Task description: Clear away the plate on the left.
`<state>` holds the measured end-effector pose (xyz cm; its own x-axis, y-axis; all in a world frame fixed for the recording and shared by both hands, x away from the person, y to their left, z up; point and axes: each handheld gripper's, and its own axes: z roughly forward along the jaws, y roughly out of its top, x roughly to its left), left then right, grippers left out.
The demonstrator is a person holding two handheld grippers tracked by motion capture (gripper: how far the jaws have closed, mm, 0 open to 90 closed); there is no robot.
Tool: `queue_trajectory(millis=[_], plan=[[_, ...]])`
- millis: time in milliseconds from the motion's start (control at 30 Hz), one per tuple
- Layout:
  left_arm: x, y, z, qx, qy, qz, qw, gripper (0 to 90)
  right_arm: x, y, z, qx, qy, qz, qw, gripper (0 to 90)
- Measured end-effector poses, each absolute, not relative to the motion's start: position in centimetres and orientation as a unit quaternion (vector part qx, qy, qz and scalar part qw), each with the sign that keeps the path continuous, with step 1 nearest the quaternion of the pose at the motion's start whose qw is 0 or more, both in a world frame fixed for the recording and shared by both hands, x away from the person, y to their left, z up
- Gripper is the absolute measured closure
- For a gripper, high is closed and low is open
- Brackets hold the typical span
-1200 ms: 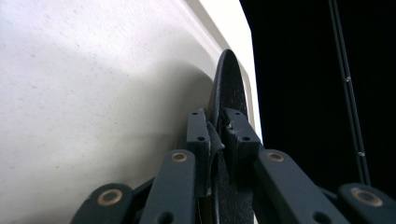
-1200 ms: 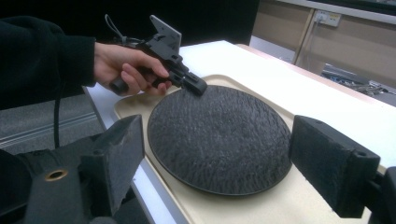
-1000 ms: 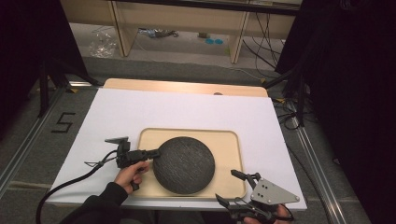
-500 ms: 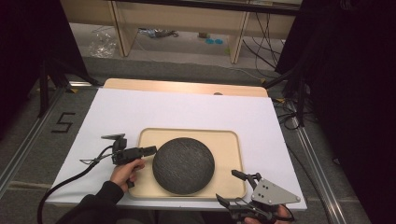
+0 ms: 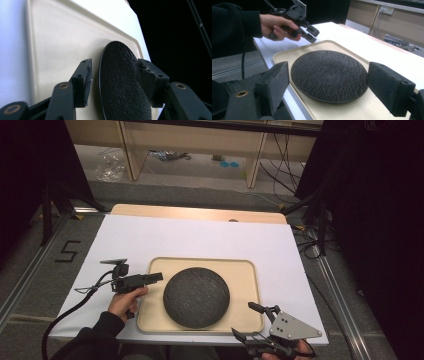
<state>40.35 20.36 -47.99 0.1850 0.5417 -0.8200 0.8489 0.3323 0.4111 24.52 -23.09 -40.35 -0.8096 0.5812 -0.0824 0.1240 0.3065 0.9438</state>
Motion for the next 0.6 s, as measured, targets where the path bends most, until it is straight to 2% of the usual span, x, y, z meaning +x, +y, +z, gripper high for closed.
queue_trajectory(millis=[133,600], plan=[[40.1,21.4,-46.9,0.581,0.596,-0.117,0.542,42.7,24.6,-23.0,-40.5,0.223,0.778,0.548,0.211,19.4],[39.0,23.3,-44.7,0.595,0.566,-0.082,0.565,36.4,24.5,-23.1,-40.4,0.227,0.781,0.542,0.212,19.4]])
